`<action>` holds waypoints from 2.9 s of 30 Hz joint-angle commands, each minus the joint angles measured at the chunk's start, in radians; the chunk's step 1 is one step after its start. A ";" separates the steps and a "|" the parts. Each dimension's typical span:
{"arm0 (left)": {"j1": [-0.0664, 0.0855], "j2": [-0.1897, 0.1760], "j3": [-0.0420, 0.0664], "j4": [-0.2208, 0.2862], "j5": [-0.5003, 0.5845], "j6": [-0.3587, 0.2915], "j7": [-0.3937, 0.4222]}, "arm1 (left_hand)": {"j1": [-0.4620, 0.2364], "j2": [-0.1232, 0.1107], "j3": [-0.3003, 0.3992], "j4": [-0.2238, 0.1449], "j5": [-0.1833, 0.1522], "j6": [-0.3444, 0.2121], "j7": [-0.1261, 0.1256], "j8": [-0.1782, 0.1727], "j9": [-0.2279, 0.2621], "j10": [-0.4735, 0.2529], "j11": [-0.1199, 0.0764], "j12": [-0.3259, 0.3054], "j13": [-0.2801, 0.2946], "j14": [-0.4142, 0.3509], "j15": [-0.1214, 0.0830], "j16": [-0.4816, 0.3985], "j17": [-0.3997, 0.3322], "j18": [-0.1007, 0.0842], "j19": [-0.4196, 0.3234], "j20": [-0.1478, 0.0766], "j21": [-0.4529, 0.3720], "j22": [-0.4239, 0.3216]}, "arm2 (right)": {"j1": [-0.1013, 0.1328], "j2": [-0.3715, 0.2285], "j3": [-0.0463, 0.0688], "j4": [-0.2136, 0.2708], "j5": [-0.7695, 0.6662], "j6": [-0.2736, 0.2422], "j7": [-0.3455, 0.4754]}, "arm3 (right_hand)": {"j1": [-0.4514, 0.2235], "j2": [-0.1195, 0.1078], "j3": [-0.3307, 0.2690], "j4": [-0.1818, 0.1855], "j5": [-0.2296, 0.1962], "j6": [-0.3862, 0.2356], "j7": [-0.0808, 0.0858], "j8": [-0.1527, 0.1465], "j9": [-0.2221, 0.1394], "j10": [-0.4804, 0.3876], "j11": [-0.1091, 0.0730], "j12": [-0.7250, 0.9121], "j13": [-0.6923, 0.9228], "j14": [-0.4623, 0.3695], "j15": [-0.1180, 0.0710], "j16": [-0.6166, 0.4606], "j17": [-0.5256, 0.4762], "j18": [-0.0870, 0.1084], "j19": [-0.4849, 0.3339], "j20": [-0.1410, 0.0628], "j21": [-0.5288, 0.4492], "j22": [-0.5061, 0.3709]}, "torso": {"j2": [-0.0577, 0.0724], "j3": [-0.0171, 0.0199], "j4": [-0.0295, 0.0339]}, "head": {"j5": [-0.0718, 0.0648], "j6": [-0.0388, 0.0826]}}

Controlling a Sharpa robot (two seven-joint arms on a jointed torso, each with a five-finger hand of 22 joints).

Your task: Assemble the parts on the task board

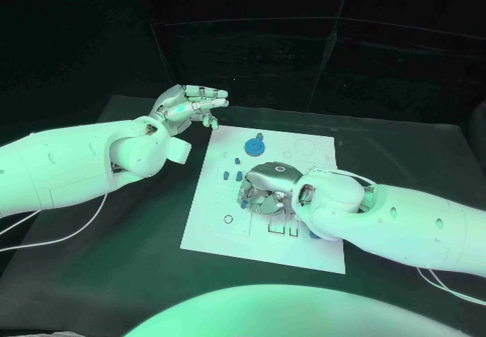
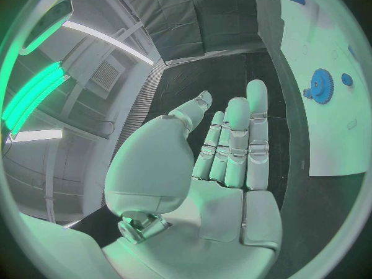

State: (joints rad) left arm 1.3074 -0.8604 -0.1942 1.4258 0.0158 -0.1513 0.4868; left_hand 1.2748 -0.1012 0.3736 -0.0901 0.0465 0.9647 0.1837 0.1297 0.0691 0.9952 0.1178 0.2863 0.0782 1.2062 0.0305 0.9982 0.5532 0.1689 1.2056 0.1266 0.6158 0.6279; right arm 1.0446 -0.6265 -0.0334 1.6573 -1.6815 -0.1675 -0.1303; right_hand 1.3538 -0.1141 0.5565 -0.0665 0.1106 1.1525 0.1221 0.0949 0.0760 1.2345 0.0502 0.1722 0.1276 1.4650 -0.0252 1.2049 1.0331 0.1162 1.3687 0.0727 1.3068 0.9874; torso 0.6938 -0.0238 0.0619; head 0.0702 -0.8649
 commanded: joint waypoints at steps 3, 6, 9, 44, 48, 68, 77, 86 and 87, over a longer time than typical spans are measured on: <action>0.002 0.002 0.001 0.000 0.004 0.014 0.001 | 0.004 0.010 -0.007 0.000 0.002 0.000 0.006 0.003 -0.001 -0.007 0.003 0.007 -0.001 -0.010 0.001 0.001 -0.002 0.013 -0.004 0.001 -0.004 -0.002 | 0.001 0.003 0.000 -0.001 -0.034 0.003 -0.014 | -0.009 -0.002 0.002 -0.001 0.006 0.004 0.006 0.005 0.001 -0.001 0.004 -0.004 -0.001 0.025 -0.005 -0.001 0.000 -0.014 0.007 -0.002 0.002 0.001 | 0.000 -0.0002 0.0005 | -0.001 0.000; 0.002 0.002 0.001 0.000 0.004 0.015 0.000 | 0.004 0.010 -0.007 0.000 0.002 0.000 0.006 0.003 -0.001 -0.007 0.003 0.007 -0.001 -0.010 0.001 0.001 -0.002 0.013 -0.004 0.001 -0.004 -0.002 | 0.001 0.005 0.000 -0.002 -0.043 0.004 -0.020 | -0.009 -0.002 0.002 -0.001 0.006 0.004 0.006 0.005 0.001 -0.001 0.004 -0.004 -0.001 0.025 -0.005 -0.001 0.000 -0.014 0.007 -0.002 0.002 0.001 | 0.000 -0.0005 0.0006 | -0.001 -0.001; 0.002 0.001 0.001 0.000 0.004 0.015 -0.001 | 0.004 0.009 -0.008 0.000 0.002 -0.001 0.006 0.003 -0.001 -0.009 0.003 0.007 -0.002 -0.010 0.001 0.001 -0.003 0.013 -0.004 0.001 -0.005 -0.002 | 0.001 0.008 0.000 -0.003 -0.049 0.010 -0.023 | -0.009 -0.002 0.002 -0.001 0.006 0.004 0.006 0.005 0.001 -0.001 0.004 -0.004 -0.001 0.025 -0.005 -0.001 0.000 -0.014 0.007 -0.002 0.002 0.001 | 0.001 -0.0006 0.0005 | -0.001 -0.002; 0.002 -0.004 0.001 0.001 0.004 0.024 -0.013 | 0.003 0.009 -0.012 0.000 0.002 -0.003 0.007 0.003 -0.002 -0.012 0.004 0.008 -0.003 -0.011 0.002 0.001 -0.004 0.013 -0.004 0.002 -0.007 -0.004 | -0.001 -0.034 -0.016 0.031 -0.047 -0.137 0.008 | -0.062 -0.056 -0.071 0.014 0.035 -0.178 0.039 -0.028 -0.008 -0.167 0.049 -0.052 -0.055 -0.004 0.031 -0.058 -0.088 0.017 -0.076 0.033 -0.093 -0.179 | -0.001 0.0011 -0.0014 | -0.003 0.000; 0.002 -0.006 0.001 0.000 0.004 0.025 -0.014 | 0.003 0.009 -0.012 0.000 0.002 -0.003 0.007 0.003 -0.002 -0.012 0.004 0.008 -0.003 -0.011 0.002 0.001 -0.004 0.013 -0.004 0.002 -0.007 -0.004 | 0.000 -0.094 -0.015 0.083 -0.017 -0.180 0.021 | -0.062 -0.054 -0.079 0.017 0.047 -0.159 0.037 -0.022 -0.005 -0.153 0.045 -0.030 -0.054 0.001 0.028 -0.051 -0.084 0.015 -0.066 0.030 -0.087 -0.167 | -0.002 -0.0001 -0.0018 | -0.005 0.004; 0.002 -0.004 0.000 -0.006 0.004 0.029 -0.015 | 0.003 0.009 -0.013 0.000 0.002 -0.004 0.007 0.003 -0.002 -0.014 0.004 0.008 -0.003 -0.012 0.002 0.001 -0.005 0.013 -0.004 0.002 -0.008 -0.005 | 0.087 -0.308 0.004 0.117 0.000 -0.024 -0.104 | -0.022 -0.066 -0.305 0.060 0.061 -0.170 -0.005 -0.031 -0.009 -0.241 0.041 0.019 -0.060 -0.012 0.026 -0.084 -0.144 0.021 -0.080 0.028 -0.131 -0.225 | -0.001 -0.0001 0.0001 | -0.040 0.034; 0.002 -0.003 0.000 -0.007 0.004 0.030 -0.016 | 0.003 0.009 -0.013 0.000 0.002 -0.004 0.007 0.003 -0.002 -0.014 0.004 0.008 -0.003 -0.012 0.002 0.001 -0.005 0.013 -0.004 0.002 -0.008 -0.005 | 0.089 -0.297 0.004 0.103 -0.022 0.057 -0.115 | 0.009 -0.048 -0.324 0.064 0.064 -0.161 -0.012 -0.029 -0.007 -0.233 0.038 0.043 -0.059 -0.008 0.023 -0.081 -0.144 0.021 -0.074 0.027 -0.131 -0.222 | 0.000 -0.0006 -0.0011 | -0.037 0.034; 0.002 -0.002 0.000 -0.008 0.004 0.031 -0.016 | 0.003 0.009 -0.013 0.000 0.002 -0.004 0.007 0.003 -0.002 -0.014 0.004 0.008 -0.003 -0.012 0.002 0.001 -0.005 0.013 -0.004 0.002 -0.008 -0.005 | 0.089 -0.258 0.003 0.075 -0.025 0.085 -0.108 | 0.032 -0.015 -0.293 0.066 0.053 -0.146 -0.002 -0.029 -0.008 -0.177 0.026 0.068 -0.062 -0.006 0.013 -0.086 -0.153 0.016 -0.055 0.020 -0.116 -0.195 | -0.001 -0.0004 0.0000 | -0.038 0.031; 0.002 -0.002 0.000 -0.008 0.004 0.031 -0.016 | 0.003 0.009 -0.013 0.000 0.002 -0.004 0.007 0.003 -0.002 -0.014 0.004 0.008 -0.003 -0.012 0.002 0.001 -0.005 0.013 -0.004 0.002 -0.008 -0.005 | 0.089 -0.254 0.003 0.073 -0.025 0.085 -0.106 | 0.033 -0.012 -0.286 0.067 0.051 -0.144 -0.001 -0.029 -0.008 -0.167 0.024 0.068 -0.063 -0.005 0.012 -0.084 -0.152 0.016 -0.053 0.019 -0.114 -0.191 | 0.000 -0.0003 0.0002 | -0.039 0.030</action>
State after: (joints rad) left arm 1.3072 -0.8640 -0.1946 1.4173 0.0162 -0.1334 0.4688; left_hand 1.2748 -0.1012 0.3670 -0.0911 0.0465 0.9611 0.1873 0.1297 0.0692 0.9879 0.1251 0.2904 0.0768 1.2027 0.0340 0.9982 0.5488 0.1688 1.2056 0.1266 0.6121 0.6243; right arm 1.1322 -0.8846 -0.0307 1.7325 -1.6929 -0.1154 -0.2376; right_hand 1.3820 -0.1309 0.2631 -0.0006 0.1687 1.0029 0.1217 0.0657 0.0678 1.0576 0.0768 0.2364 0.0666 1.4592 -0.0088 1.1206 0.8800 0.1251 1.3080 0.0905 1.1882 0.7911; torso 0.6937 -0.0242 0.0614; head 0.0332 -0.8334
